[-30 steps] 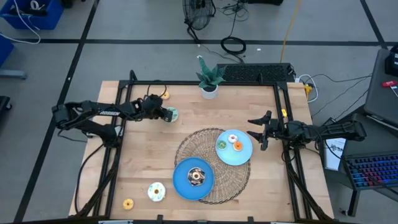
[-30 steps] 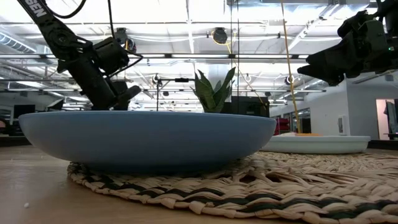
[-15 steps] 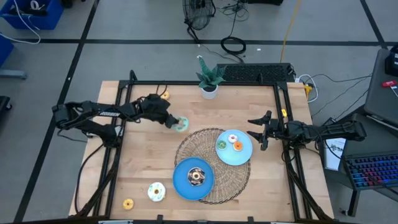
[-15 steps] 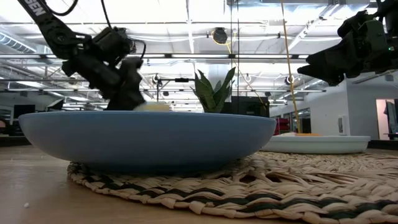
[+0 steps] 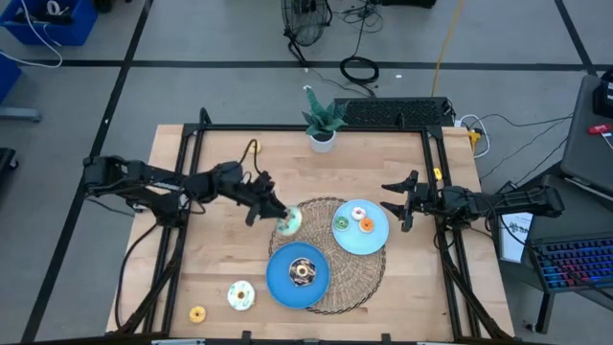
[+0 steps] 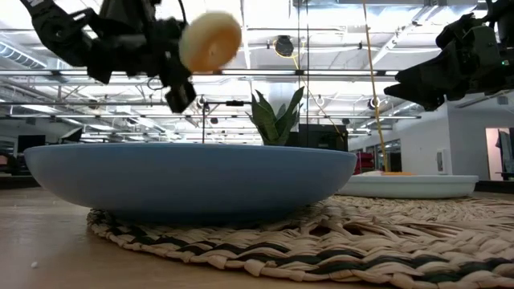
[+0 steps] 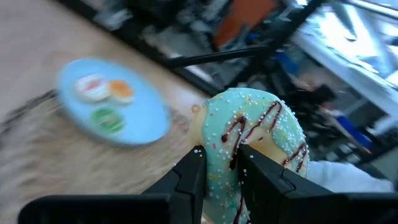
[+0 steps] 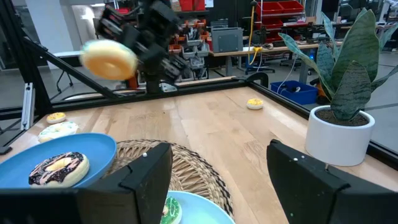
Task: Pick & Place donuts
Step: Put the large light blue donut on the blue plate
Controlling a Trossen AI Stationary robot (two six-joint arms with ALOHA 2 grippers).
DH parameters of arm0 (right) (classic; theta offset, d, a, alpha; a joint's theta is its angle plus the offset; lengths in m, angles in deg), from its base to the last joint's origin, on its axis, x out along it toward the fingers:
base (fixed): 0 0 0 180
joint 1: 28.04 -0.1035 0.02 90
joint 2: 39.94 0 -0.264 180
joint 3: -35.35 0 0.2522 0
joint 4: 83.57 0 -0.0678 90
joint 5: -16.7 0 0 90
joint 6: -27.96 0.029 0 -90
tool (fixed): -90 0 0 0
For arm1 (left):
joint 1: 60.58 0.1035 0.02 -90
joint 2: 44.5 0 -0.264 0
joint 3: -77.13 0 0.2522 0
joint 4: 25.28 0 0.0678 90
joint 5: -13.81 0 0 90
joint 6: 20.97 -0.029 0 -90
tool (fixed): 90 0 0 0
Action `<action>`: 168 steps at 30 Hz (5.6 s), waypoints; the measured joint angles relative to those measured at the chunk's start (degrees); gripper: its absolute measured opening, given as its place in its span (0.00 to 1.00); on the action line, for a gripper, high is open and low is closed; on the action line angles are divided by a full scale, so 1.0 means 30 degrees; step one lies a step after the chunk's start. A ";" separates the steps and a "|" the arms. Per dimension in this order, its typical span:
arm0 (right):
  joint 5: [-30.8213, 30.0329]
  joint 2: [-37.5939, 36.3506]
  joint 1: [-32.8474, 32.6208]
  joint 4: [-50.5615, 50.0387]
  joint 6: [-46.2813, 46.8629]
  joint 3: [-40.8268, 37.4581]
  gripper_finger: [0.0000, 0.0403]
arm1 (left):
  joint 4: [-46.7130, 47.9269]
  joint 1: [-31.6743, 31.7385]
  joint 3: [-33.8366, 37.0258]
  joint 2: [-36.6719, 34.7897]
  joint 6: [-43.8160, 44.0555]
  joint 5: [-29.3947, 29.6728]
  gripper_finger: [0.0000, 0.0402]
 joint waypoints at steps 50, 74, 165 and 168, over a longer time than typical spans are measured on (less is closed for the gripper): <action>0.0005 0.0000 0.0005 -0.0007 0.0005 0.0000 0.60 | 1.4951 -1.1770 -0.5295 0.0007 0.0331 1.4452 0.23; -0.0002 0.0000 0.0007 0.0000 0.0007 0.0000 0.60 | 1.6702 -1.0754 -0.5289 0.3038 0.6064 1.1336 0.23; -0.0002 0.0007 0.0000 -0.0007 0.0007 0.0000 0.60 | 1.0079 -0.9534 -0.5275 0.5425 0.0022 1.4776 0.23; 0.0003 0.0007 0.0003 -0.0007 0.0005 0.0002 0.60 | 1.0030 -0.9298 -0.5275 0.5217 -0.0104 1.4184 0.23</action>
